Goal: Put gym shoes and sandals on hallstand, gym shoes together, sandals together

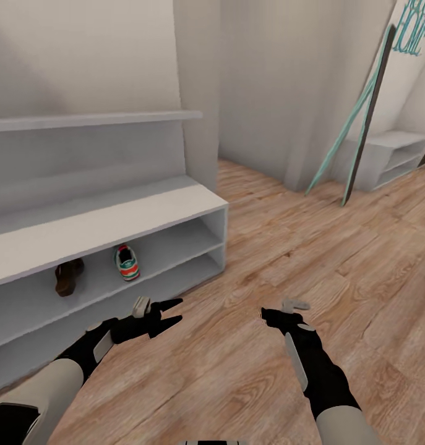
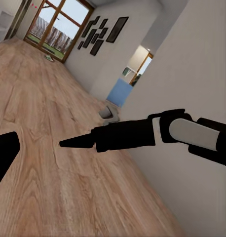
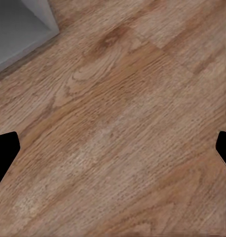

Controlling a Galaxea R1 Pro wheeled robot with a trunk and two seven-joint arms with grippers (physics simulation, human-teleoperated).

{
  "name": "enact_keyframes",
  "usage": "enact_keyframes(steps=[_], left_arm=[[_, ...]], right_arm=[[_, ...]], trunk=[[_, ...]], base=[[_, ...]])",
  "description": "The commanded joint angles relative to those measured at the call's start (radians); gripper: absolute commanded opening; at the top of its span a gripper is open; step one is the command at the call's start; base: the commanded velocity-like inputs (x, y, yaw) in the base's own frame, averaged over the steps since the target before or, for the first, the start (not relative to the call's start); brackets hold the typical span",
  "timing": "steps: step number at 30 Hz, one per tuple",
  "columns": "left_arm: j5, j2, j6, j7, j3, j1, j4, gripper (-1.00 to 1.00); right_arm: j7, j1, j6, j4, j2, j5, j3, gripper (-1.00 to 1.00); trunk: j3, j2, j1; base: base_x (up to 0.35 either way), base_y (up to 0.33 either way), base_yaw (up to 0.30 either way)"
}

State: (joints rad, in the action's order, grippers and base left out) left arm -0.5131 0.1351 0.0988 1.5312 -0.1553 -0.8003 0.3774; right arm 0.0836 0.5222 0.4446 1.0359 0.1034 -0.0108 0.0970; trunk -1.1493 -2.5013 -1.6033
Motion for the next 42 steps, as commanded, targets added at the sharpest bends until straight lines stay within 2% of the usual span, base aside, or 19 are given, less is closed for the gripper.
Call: enact_keyframes(steps=[1,7,22,28,42], left_arm=[[-0.01,0.001,0.01,0.0,-0.009,0.0,0.0,1.0],[-0.01,0.003,0.01,0.0,-0.008,0.0,0.0,1.0],[-0.01,0.006,0.01,0.0,-0.008,0.0,0.0,1.0],[-0.01,0.006,0.01,0.0,-0.008,0.0,0.0,1.0],[-0.01,0.006,0.01,0.0,-0.008,0.0,0.0,1.0]], right_arm=[[0.002,0.001,0.005,0.001,0.001,-0.001,0.001,1.0],[0.002,0.001,0.005,0.001,0.001,-0.001,0.001,1.0],[0.002,0.001,0.005,0.001,0.001,-0.001,0.001,1.0],[0.003,0.001,0.005,0.001,0.001,-0.001,0.001,1.0],[0.002,0.001,0.005,0.001,0.001,-0.001,0.001,1.0]], trunk=[[-0.001,0.0,0.0],[0.022,0.001,0.003],[0.026,0.002,0.003],[0.045,0.044,0.026],[0.045,0.044,0.026]], base=[[0.0,0.0,-0.258],[0.0,0.0,-0.258],[0.0,0.0,-0.258],[0.0,0.0,-0.258],[0.0,0.0,-0.258]])
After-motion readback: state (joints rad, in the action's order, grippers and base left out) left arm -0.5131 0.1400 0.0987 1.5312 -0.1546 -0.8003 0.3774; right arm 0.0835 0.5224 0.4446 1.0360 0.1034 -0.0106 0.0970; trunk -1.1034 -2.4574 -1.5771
